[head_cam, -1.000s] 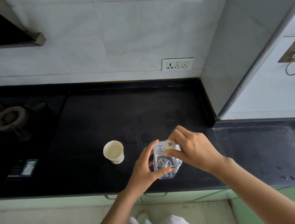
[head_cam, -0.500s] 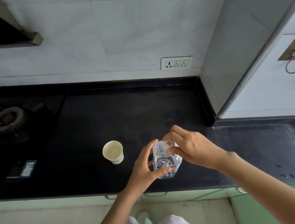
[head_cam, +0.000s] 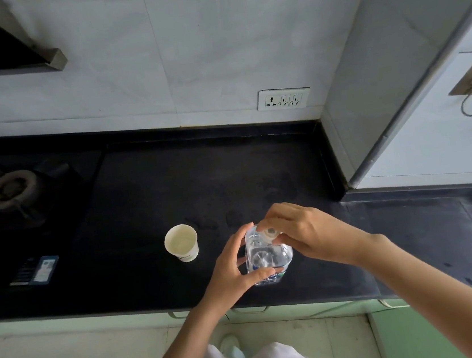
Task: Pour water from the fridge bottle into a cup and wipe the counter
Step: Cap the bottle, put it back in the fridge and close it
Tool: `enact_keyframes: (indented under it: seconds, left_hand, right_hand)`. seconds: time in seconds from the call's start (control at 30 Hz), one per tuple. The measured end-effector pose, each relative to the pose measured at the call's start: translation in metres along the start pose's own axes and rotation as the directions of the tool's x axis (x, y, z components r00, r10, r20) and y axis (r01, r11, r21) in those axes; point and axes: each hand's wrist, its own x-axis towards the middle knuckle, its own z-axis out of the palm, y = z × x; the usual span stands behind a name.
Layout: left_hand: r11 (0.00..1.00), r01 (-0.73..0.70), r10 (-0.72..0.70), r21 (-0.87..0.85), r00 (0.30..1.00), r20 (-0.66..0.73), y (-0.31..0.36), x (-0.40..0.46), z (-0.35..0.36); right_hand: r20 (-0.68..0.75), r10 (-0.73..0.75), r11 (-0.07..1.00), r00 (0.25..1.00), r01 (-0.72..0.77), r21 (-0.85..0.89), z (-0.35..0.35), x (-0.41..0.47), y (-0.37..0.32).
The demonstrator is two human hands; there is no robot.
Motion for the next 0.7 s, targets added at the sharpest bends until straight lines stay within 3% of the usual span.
enact_keyframes:
  seconds: [0.13, 0.27, 0.4, 0.5, 0.7]
  left_hand:
    - [1.0, -0.007, 0.007, 0.007, 1.0, -0.019, 0.0, -0.001, 0.002]
    - [1.0, -0.008, 0.008, 0.01, 1.0, -0.011, -0.001, -0.001, 0.003]
    - [1.0, -0.005, 0.005, 0.011, 1.0, 0.006, -0.002, 0.001, 0.0]
    - [1.0, -0.006, 0.006, 0.012, 1.0, 0.002, -0.003, 0.001, 0.0]
    - [0.999, -0.043, 0.043, 0.026, 0.999, -0.017, -0.001, -0.001, 0.003]
  right_hand:
    - [-0.12, 0.042, 0.991, 0.992, -0.057, -0.122, 0.015, -0.006, -0.006]
    - [-0.191, 0.129, 0.984, 0.973, -0.15, -0.099, 0.023, -0.009, -0.017]
    - [-0.061, 0.081, 0.996, 0.995, -0.078, 0.04, 0.008, -0.01, -0.009]
    - [0.024, -0.005, 0.999, 1.0, 0.005, -0.035, 0.0, -0.008, 0.001]
    - [0.018, -0.109, 0.991, 0.994, 0.11, -0.071, 0.004, -0.001, 0.011]
